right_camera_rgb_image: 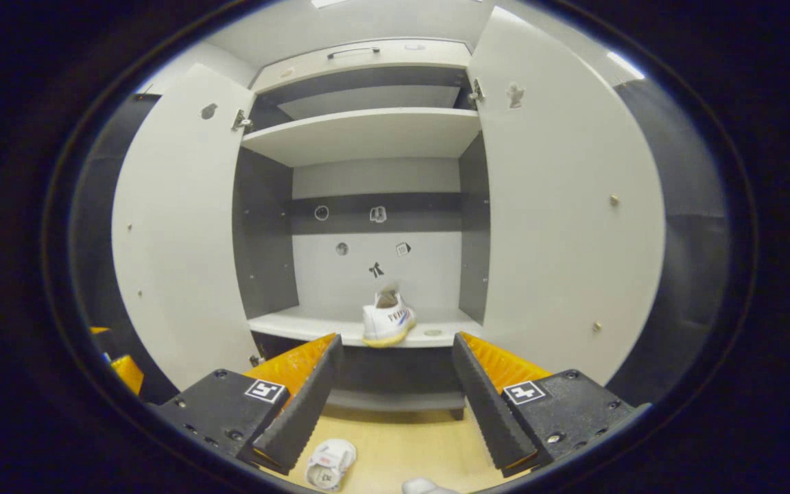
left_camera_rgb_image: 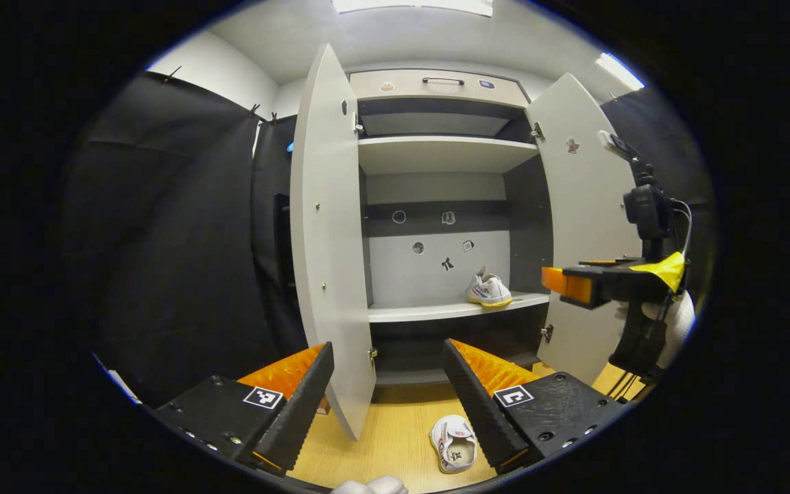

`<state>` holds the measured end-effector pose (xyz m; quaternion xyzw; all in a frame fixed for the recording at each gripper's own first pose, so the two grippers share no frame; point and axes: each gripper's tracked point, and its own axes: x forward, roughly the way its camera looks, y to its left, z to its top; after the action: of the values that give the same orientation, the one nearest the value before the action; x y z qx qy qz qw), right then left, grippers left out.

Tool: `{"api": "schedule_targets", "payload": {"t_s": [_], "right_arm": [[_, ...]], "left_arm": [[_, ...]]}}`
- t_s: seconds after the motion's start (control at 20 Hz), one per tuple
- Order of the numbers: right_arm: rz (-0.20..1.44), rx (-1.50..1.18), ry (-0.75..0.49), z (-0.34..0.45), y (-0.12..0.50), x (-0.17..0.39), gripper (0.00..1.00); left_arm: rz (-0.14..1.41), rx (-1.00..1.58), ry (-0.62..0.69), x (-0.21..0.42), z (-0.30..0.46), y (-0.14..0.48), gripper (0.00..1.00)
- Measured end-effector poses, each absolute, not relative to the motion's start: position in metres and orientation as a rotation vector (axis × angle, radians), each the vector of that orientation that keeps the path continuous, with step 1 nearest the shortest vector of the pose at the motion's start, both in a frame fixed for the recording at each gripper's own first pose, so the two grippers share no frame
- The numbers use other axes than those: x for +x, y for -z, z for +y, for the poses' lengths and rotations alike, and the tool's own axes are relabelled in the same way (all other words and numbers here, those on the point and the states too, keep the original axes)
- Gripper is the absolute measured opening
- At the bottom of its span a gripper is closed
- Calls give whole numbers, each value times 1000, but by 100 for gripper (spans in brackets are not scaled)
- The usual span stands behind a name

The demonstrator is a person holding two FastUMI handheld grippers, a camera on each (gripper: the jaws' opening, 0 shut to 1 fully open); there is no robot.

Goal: Grab one shoe with the right hand and put it into the shoe cabinet, grab the other shoe with the left hand and put it into the shoe cabinet; then close the right door with the right hand and the left door with the left hand.

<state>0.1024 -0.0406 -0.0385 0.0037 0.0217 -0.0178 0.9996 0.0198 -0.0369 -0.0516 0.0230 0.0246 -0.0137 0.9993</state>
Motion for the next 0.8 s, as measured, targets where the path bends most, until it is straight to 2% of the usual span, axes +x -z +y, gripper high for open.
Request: {"api": "schedule_targets", "payload": {"t_s": [0.4,0.8], "right_arm": [[95,-24,135,-72,63,5,100],[208,-69,197,-94,90,-36,100]], "left_arm": [[168,84,171,18,-72,154,96],[440,150,217,32,-92,314,97]]}}
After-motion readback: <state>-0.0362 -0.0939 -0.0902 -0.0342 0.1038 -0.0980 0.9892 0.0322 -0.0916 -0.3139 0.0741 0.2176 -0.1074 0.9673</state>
